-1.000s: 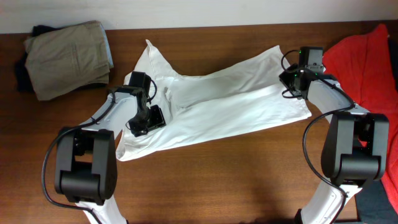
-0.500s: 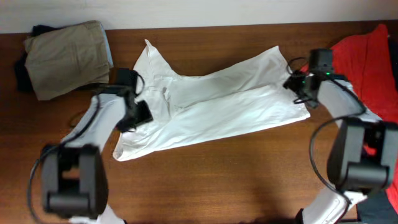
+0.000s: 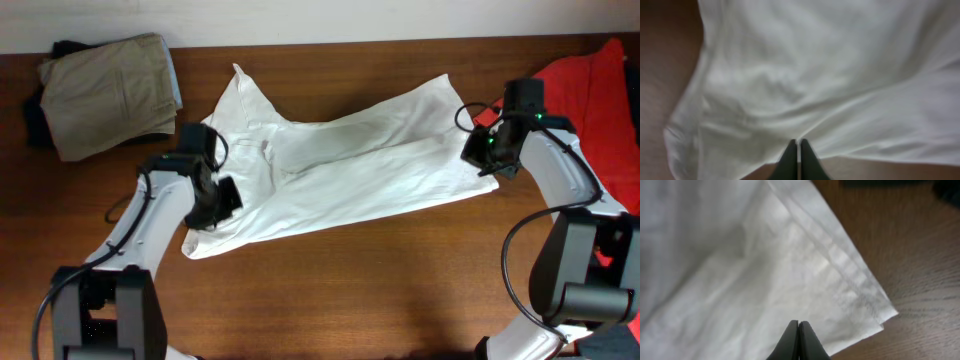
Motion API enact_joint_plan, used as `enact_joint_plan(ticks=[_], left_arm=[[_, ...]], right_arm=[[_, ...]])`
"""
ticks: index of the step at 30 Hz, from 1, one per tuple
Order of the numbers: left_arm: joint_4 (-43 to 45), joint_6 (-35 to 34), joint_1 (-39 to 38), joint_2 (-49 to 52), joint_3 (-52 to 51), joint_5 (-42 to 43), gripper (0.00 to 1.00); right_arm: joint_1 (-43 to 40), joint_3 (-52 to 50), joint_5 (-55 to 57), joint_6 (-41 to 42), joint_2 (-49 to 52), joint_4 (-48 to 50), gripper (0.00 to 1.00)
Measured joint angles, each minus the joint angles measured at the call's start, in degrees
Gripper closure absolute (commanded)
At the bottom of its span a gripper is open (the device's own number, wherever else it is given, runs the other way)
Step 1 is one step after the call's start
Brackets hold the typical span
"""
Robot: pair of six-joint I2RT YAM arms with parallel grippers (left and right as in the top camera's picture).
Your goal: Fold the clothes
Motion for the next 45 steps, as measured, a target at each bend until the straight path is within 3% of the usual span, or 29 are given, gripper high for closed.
enact_joint_plan(ticks=[12, 19, 31, 45], left_arm=[[11.3, 0.0, -0.07, 0.35, -11.5, 0.39, 1.0], [11.43, -0.85, 2.05, 0.35, -12.5, 0.63, 1.0], [10.34, -0.87, 13.46, 0.35, -12.61, 1.68, 1.0], [9.22, -0.87, 17.68, 0.35, -12.76, 2.51, 1.0]], right_arm=[[0.0, -5.05, 0.72, -0.15, 3.67, 2.71, 0.96], [0.0, -5.18, 1.2, 0.07, 3.93, 0.55, 0.96], [0.0, -5.22, 3.3, 3.52, 3.98, -2.93, 0.96], [0.0, -7.72, 3.26, 6.62, 3.8, -4.37, 0.96]])
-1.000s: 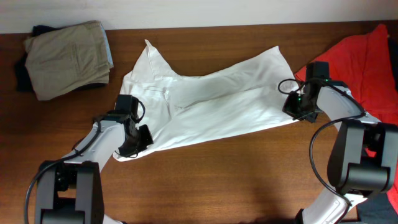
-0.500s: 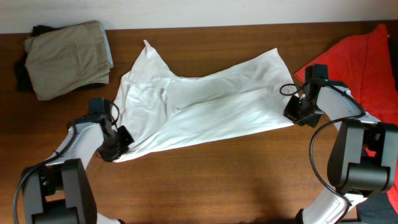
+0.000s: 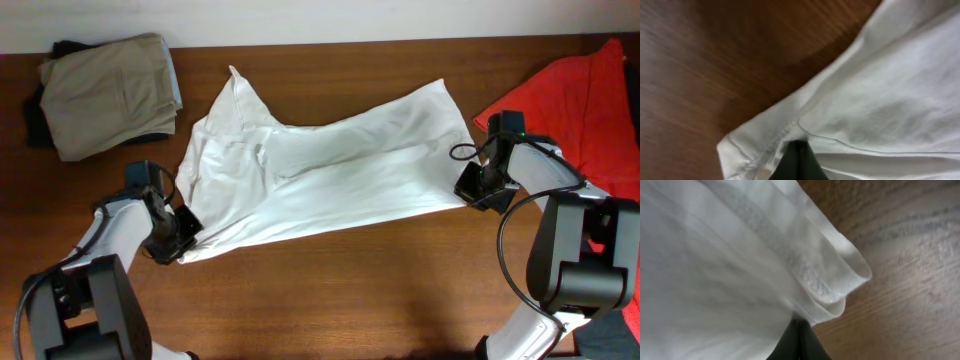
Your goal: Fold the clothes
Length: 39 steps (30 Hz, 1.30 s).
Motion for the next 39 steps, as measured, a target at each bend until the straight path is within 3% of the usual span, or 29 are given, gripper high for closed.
enact_joint_plan(ticks=[7, 12, 15, 19, 21, 26, 33, 39], left_arm=[[-0.94, 0.0, 4.83, 0.0, -0.02, 0.04, 1.0], [-1.31, -0.02, 8.0, -0.48, -0.07, -0.13, 1.0], [-1.53, -0.22, 8.28, -4.11, -0.37, -0.13, 1.0], [-0.11, -0.24, 8.04, -10.58, -0.37, 0.33, 1.0], [0.46, -0.39, 7.41, -13.29, -0.37, 0.48, 1.0], [1.64, -0.42, 2.97, -13.77, -0.37, 1.79, 1.0], [3.5, -0.39, -6.73, -7.32, -0.37, 2.82, 1.0], [3.93, -0.39, -8.48, -1.68, -0.37, 2.56, 1.0]], right_arm=[[0.0, -1.64, 4.85, 7.72, -1.42, -9.64, 0.96], [0.0, -2.19, 8.44, 10.21, -9.62, -14.45, 0.96], [0.0, -2.12, 8.63, 7.34, -18.27, -11.06, 0.88], [0.0, -2.03, 4.2, 1.2, -22.08, -0.79, 0.83], [0.0, -2.05, 1.86, -0.44, -21.62, 2.05, 0.83], [0.0, -2.03, -1.9, -2.27, -16.02, 5.66, 0.96], [0.0, -2.08, -5.66, -3.3, -2.84, 7.15, 0.96], [0.0, -1.73, -6.56, -3.32, -0.85, 6.38, 0.96]])
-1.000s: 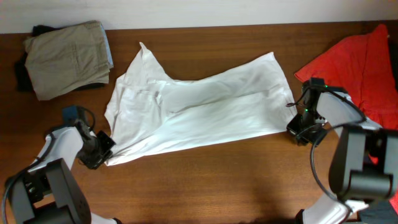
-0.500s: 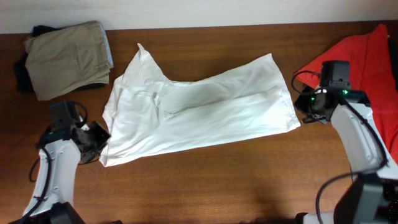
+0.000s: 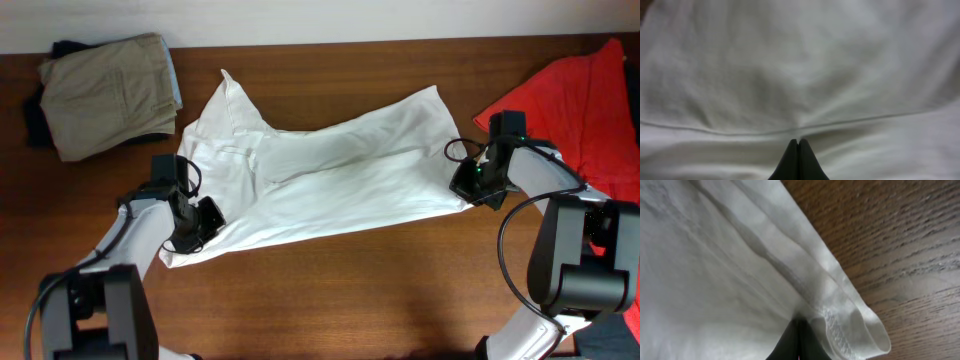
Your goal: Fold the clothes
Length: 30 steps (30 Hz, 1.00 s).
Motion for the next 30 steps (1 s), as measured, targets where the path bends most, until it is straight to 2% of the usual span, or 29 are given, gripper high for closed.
enact_joint_plan(ticks=[5, 19, 25, 30], left_arm=[[0.59, 0.0, 0.92, 2.12, 0.0, -0.2, 1.0], [-1.44, -0.72, 2.91, 4.79, 2.45, 2.56, 1.0], [-2.78, -1.29, 4.57, 5.4, 3.13, 3.96, 1.0], [-4.13, -1.31, 4.87, 5.62, 3.58, 3.56, 1.0]], right_arm=[[0.0, 0.04, -0.44, 0.2, 0.0, -2.95, 0.96], [0.0, -5.75, 0.44, 9.9, -3.87, -3.54, 0.96], [0.0, -12.59, 1.97, 12.59, -9.68, -7.48, 0.96], [0.0, -19.17, 5.25, 14.21, -19.5, -10.88, 0.96]])
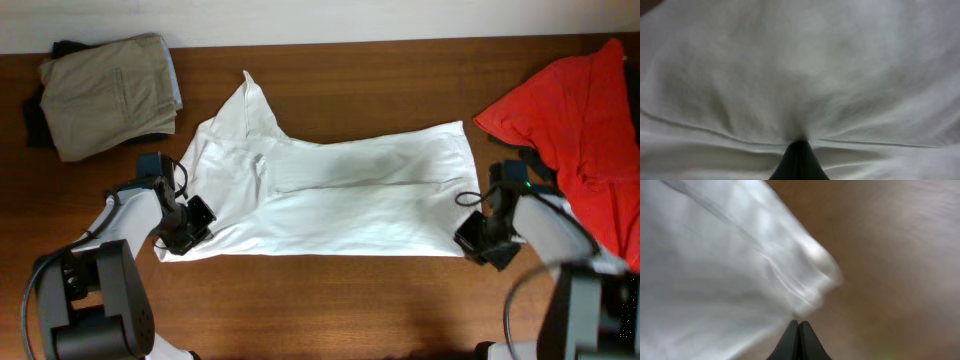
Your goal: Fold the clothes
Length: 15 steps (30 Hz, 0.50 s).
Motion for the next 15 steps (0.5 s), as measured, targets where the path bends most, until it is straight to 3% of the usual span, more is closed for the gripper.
enact_joint_plan(ticks=[9, 11, 12, 13, 14, 15], left_arm=[[-7.26, -0.17, 0.61, -4.87, -1.38, -6.95, 1.0], [-7.48, -0.22, 0.59, -8.31, -1.51, -7.87, 0.95], [-7.43, -0.22, 0.59, -10.08, -1.55, -8.31, 0.87], [-7.3, -0.22, 0.59, -12.72, -1.57, -8.57, 0.73], [-6.84, -0.68, 0.59, -15.39, -1.57, -8.74, 0.61], [-6.45, -0.52, 0.59, -17.88, -1.53, -8.76, 0.39]], right_arm=[[0.0, -0.57, 8.7, 1.66, -20.26, -2.58, 0.94], [0.0, -0.04, 9.09, 1.53, -21.42, -2.6, 0.74], [0.0, 0.57, 9.11, 1.01, -21.64, -2.62, 0.52], [0.0, 1.38, 9.16, 0.66, -21.68, -2.47, 0.21], [0.0, 2.43, 9.03, -0.15, -21.68, -1.88, 0.03], [0.0, 3.37, 8.68, -0.98, -21.68, -1.31, 0.01]])
